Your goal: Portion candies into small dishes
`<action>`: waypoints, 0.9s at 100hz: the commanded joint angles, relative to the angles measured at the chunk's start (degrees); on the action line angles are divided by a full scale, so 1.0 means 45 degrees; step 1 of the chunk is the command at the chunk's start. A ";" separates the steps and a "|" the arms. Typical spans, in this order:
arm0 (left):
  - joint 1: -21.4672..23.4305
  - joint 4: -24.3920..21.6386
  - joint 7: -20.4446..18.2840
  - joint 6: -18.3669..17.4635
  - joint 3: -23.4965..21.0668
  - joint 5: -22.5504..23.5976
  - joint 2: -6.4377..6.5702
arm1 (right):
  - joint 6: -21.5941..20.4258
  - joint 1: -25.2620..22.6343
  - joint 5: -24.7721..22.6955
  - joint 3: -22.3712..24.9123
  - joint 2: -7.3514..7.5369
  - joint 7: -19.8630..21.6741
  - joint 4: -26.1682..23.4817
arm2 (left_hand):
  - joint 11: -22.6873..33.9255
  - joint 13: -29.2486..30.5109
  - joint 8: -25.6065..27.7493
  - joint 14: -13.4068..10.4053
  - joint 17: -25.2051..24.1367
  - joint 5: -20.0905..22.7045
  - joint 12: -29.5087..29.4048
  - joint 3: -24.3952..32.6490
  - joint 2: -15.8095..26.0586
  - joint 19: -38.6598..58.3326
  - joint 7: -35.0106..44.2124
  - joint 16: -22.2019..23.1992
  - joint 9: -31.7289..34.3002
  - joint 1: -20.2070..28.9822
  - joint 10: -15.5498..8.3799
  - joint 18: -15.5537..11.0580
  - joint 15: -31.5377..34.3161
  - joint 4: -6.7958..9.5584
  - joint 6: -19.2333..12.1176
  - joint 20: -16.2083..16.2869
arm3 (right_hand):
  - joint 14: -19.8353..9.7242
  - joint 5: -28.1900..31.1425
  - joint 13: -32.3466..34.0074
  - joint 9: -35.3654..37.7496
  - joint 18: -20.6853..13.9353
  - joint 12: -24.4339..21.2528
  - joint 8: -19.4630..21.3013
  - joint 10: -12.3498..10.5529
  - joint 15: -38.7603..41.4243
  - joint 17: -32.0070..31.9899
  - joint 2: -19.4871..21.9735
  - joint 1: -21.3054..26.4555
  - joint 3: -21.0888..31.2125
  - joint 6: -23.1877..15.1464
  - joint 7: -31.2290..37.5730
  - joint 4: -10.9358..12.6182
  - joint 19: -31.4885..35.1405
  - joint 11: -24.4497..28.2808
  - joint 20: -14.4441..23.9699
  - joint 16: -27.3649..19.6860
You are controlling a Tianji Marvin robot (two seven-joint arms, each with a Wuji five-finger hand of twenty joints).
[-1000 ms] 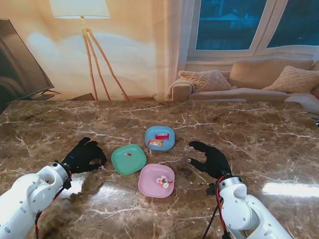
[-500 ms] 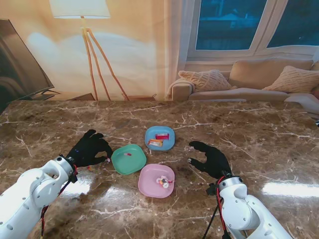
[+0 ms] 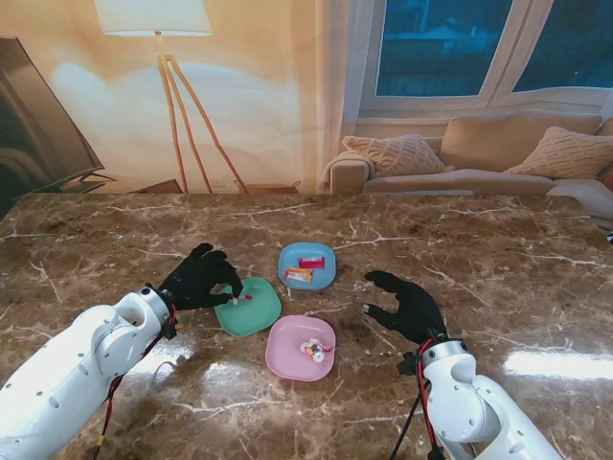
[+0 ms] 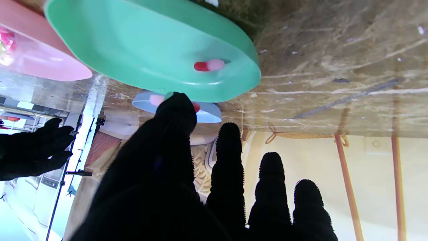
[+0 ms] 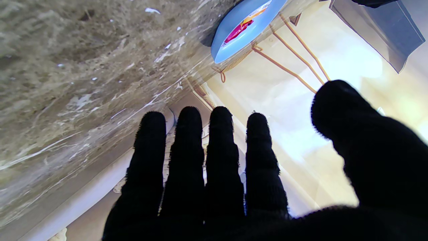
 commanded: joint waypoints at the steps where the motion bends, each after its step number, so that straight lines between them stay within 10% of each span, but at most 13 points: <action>1: -0.0156 0.0318 0.0004 0.0051 0.0145 -0.0153 -0.0116 | 0.0037 -0.0133 0.0068 0.0034 -0.0033 0.0117 0.0070 | -0.0088 -0.0101 -0.1412 -0.0192 -0.0246 0.0217 -0.0902 -0.0029 -0.0014 -0.0106 -0.0499 0.0087 -0.0407 0.0539 -0.0250 -0.0004 0.0086 0.0296 0.0599 -0.0066 | -0.0049 0.0223 0.0215 0.0114 -0.0038 0.0221 -0.0022 -0.0235 -0.0014 0.0043 0.0205 -0.0348 0.0263 -0.0290 0.0014 0.0478 0.0253 0.0044 0.0223 0.0198; 40: -0.0102 0.0366 0.0105 -0.0267 0.0045 0.0184 -0.0035 | 0.0045 -0.0121 0.0075 0.0031 -0.0029 0.0141 0.0070 | -0.0135 -0.0147 -0.2211 -0.0167 -0.0236 0.0148 -0.1371 0.0165 -0.0153 -0.0215 -0.1225 0.0062 -0.0593 0.0492 -0.0204 -0.0020 0.0078 0.0301 0.0812 -0.0054 | -0.0076 0.0218 0.0198 0.0099 -0.0042 0.0220 -0.0022 -0.0224 -0.0017 0.0047 0.0192 -0.0328 0.0261 -0.0281 0.0010 0.0486 0.0265 0.0039 0.0227 0.0198; 90: 0.3315 -0.2255 -0.0754 -0.2443 -0.4626 0.2564 0.0446 | 0.0087 -0.0073 0.0055 -0.0039 -0.0024 0.0160 0.0077 | -0.0082 -0.0054 -0.2248 -0.0166 -0.0207 0.0106 -0.1469 0.0210 -0.0199 -0.0144 -0.1219 0.0064 -0.0530 0.0401 -0.0245 -0.0003 0.0119 0.0290 0.0792 0.0025 | -0.0053 0.0231 0.0228 0.0116 -0.0042 0.0221 -0.0020 -0.0214 -0.0004 0.0054 0.0181 -0.0316 0.0252 -0.0282 0.0017 0.0487 0.0278 0.0049 0.0225 0.0204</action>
